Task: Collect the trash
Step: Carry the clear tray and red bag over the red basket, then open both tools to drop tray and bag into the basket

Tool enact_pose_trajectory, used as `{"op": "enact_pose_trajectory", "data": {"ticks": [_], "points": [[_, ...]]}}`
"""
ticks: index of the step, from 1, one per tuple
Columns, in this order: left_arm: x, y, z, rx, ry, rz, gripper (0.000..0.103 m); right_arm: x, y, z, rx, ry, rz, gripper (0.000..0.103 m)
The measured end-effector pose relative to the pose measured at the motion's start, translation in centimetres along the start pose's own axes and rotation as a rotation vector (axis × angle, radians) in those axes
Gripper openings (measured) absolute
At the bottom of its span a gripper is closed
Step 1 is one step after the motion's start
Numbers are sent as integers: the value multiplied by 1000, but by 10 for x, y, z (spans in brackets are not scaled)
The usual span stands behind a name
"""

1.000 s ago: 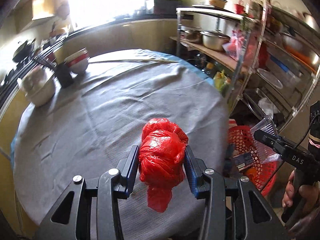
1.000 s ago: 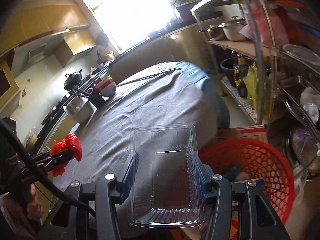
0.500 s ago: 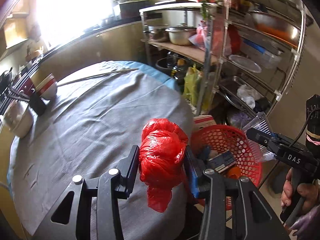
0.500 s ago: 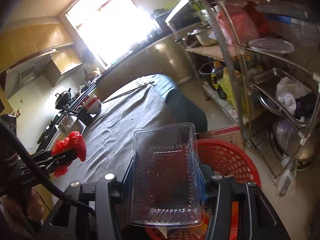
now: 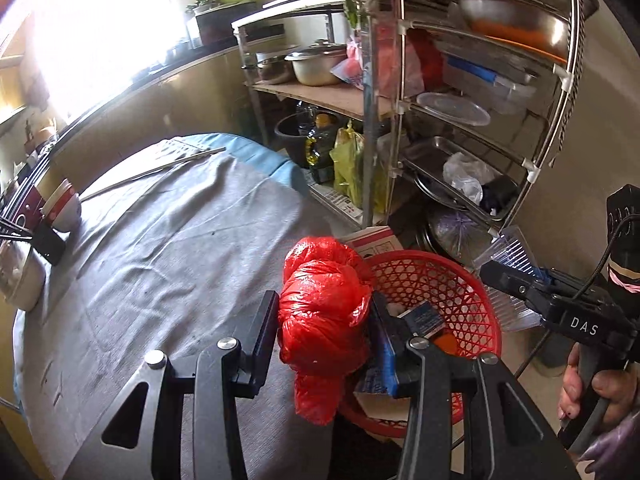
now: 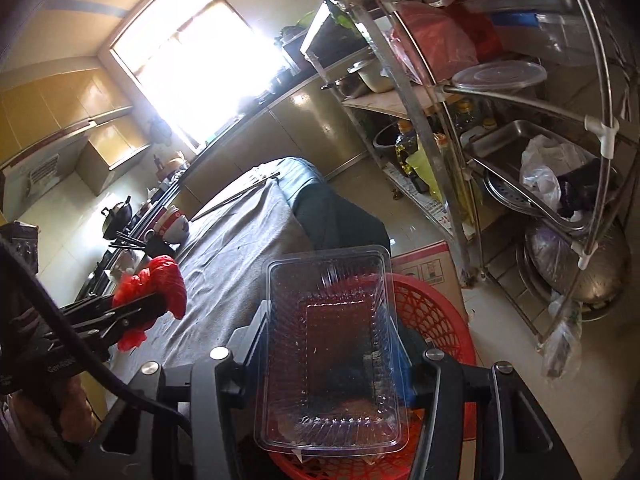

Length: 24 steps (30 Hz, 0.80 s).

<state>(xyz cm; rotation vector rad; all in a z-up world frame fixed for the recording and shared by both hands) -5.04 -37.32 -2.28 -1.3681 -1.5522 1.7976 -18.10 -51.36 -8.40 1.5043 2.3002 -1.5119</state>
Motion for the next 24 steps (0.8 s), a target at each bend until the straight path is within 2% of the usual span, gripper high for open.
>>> {"op": "enact_pose_trajectory", "data": {"ticks": [11,16,18,20,24], "points": [[-8,18,31,9,57,-33,45,6,3,21,-32,62,-24,55],[-7,29,41,-12,78,-59,48,9,12,34,-90,145,-47,60],[-6,34,42,-10,84,-78,49,10,16,37,-129,176,-64,68],[-4,36,43,-17,90,-82,56,10,21,39,-152,200,-72,70],[1,30,40,-14,92,-63,57,13,31,42,-204,256,-102,71]]}}
Point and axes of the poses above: each gripper's, at about its wrist camera, not at the fingertips, and y roughly the way its jaws point, z to its right, x to its underside, the point moved 5 cm from there along y, roughly the way its jaws point, and after that the axes turned 14 degrees about -z, right-handed, at the moved point
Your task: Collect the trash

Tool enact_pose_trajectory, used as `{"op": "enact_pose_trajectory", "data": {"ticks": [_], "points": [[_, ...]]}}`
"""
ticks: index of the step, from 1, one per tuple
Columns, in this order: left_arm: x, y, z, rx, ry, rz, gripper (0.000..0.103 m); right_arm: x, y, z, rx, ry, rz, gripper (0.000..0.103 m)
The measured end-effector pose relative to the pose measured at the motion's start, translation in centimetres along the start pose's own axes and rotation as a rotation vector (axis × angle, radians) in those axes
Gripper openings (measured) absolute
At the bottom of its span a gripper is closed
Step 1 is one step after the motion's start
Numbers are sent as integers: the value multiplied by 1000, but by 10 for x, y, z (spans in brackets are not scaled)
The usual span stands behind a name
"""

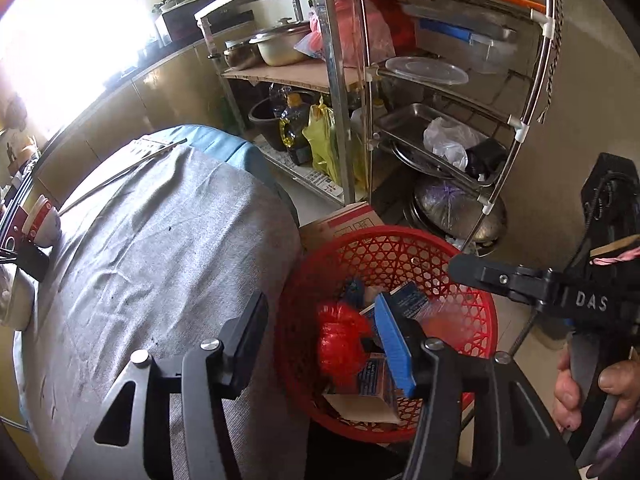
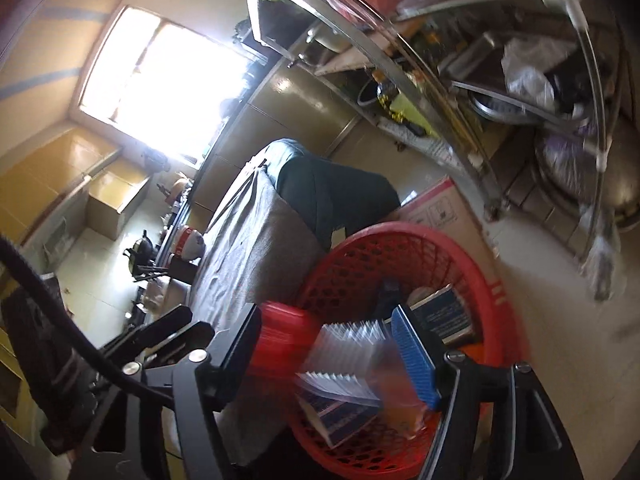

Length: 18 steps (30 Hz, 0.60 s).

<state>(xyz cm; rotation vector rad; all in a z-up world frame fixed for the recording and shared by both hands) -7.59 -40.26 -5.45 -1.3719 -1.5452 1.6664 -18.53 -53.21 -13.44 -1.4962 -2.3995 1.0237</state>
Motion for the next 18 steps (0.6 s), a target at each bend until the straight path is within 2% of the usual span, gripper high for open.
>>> {"op": "enact_pose_trajectory", "data": {"ticks": [5,7,11,18], "points": [[11,-10,-18,-29,-39,22,57,3,-1,-8,5,-11,9,71],[16,-15,-28,-51,-67,29,63,6,-3,-21,6,-51,13,71],[37,-33,-58,-100,-154,68,66,21,-3,-61,62,-204,14,71],[96,-84,-125,-241,-377,146,70,61,3,-142,174,-490,55,71]]}}
Point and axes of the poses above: each gripper's, at about its wrist camera, not at the fingertips, and y roughly the way its jaws point, z to its right, x to its underside, the point moved 5 cm from there along y, roughly the way its jaws point, and after that the axes turned 14 degrees about -z, right-handed, at the moved point
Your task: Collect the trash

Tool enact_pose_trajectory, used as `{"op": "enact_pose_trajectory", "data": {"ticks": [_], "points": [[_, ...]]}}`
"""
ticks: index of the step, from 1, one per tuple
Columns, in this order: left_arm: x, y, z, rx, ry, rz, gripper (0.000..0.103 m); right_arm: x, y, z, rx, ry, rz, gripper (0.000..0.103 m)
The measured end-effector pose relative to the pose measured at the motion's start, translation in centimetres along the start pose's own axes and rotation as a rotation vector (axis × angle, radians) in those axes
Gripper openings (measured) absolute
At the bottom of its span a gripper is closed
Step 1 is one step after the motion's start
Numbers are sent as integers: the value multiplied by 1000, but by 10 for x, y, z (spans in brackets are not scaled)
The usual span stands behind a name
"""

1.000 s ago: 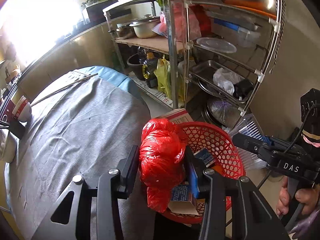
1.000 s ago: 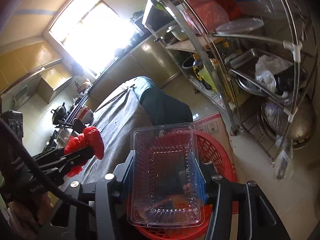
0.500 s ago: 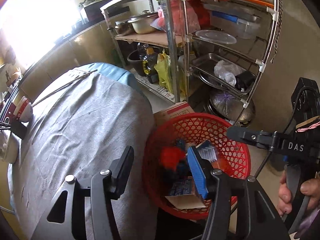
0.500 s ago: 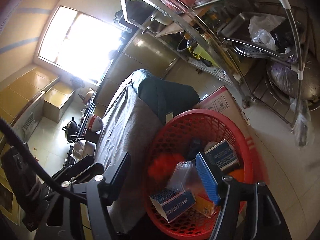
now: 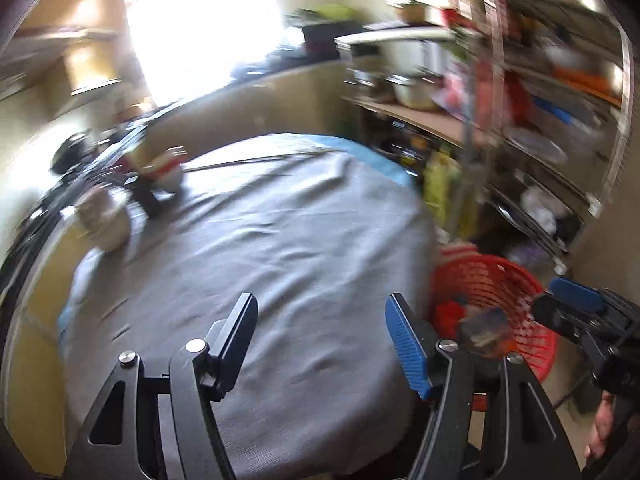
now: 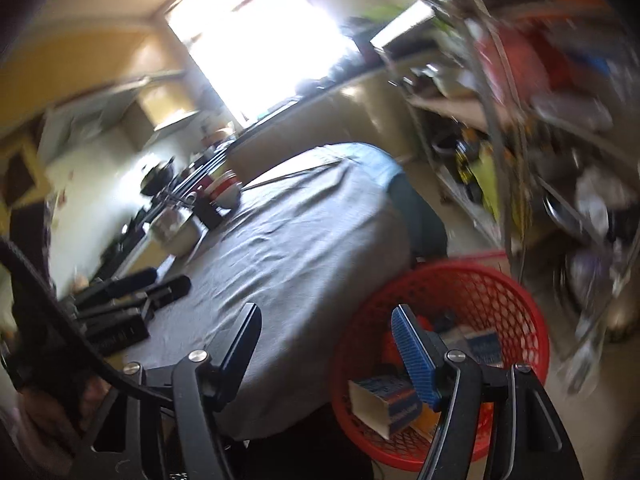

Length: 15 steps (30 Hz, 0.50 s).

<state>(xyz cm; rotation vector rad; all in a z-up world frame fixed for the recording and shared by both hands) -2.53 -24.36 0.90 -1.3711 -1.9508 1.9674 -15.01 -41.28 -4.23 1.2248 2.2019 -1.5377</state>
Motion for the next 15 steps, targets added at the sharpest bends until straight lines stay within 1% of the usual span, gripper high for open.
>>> {"op": "enact_pose_trajectory", "data": {"ticks": [2,5,7,10,13,15], "points": [[13,-15,-29,-82,-71,28,77,0,-4,-28,28,-86,14,72],[32,-34,-63,-150,-160,66,84,2,-7,-61,30,-160,31,72],[46,-49,-84,-188,-223,85,86,4,-7,-78,22,-184,27,72],[62,-67,-107,-238,-296,110,86,9,-7,-100,37,-226,19,72],[71,-79,-123,-271,-347,123,87,14,-12,-121,65,-262,13,72],[75,-83,-129,-271,-374,126,87,17,-16,-132,83,-262,15,72]]}}
Point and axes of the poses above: each gripper's, at about its wrist camera, not at the fingertips, and y roughly the way its jaws point, z to its right, x to its underside, the point moved 5 cm from there along y, roughly the way its jaws point, and after that the axes turned 14 degrees about -z, right-handed, at the moved point
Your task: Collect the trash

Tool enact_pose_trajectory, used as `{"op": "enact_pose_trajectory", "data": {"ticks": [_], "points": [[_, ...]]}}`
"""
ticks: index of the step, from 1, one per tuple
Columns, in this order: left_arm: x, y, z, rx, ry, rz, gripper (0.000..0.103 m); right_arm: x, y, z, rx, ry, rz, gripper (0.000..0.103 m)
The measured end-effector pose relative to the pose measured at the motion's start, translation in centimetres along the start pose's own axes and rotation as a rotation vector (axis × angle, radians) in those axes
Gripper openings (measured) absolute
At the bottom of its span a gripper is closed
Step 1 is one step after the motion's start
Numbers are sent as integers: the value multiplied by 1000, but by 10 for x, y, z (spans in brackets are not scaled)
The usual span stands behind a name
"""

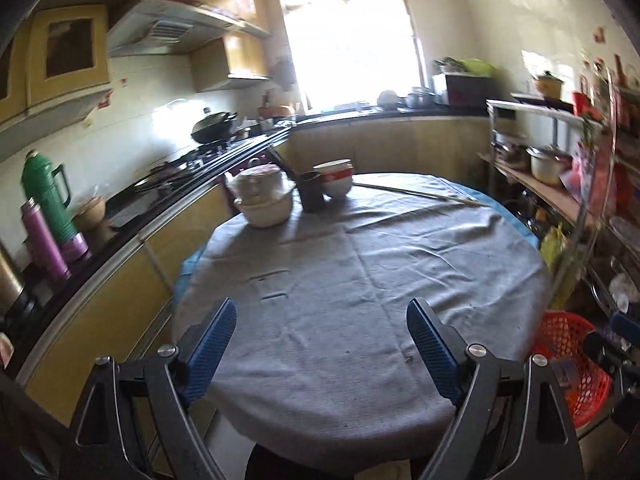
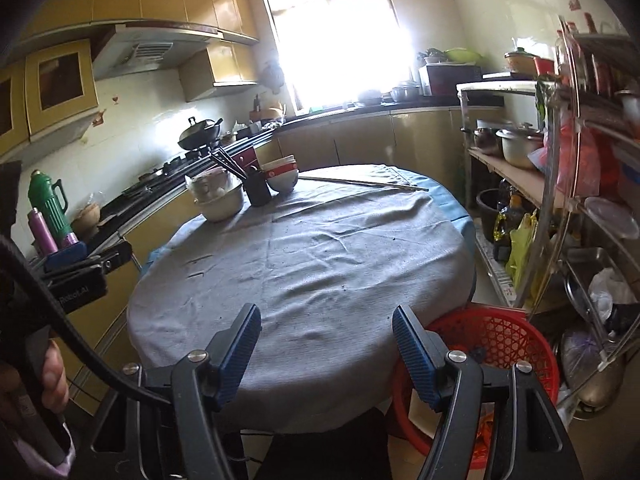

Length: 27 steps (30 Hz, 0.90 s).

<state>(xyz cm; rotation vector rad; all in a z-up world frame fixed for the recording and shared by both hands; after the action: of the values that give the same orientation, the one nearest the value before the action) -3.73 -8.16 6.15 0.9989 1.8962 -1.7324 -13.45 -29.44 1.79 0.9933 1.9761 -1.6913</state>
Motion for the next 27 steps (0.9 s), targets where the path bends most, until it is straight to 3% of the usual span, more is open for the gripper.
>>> {"op": "enact_pose_trajectory", "data": {"ticks": [7,19,27], "points": [[12,-7,-18,6,-40,-16,87,10,-14,-14,60,39,-42,72],[20,-14,-44,46,-78,7,87,2,-34,-60,146,-39,19,72],[16,-25,-50,46,-93,48,87,0,-39,-65,161,-28,32,72]]}}
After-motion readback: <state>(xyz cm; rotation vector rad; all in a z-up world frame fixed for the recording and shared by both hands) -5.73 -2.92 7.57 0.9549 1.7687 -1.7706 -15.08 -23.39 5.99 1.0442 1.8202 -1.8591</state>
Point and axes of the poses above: each gripper's, at about its wrist camera, not at the fingertips, and y roughly the way its jaws point, z to its right, x to its underside, the point moved 5 cm from there along y, roughly the way its jaws point, and after that the axes turned 14 degrees about -z, right-handed, at the moved point
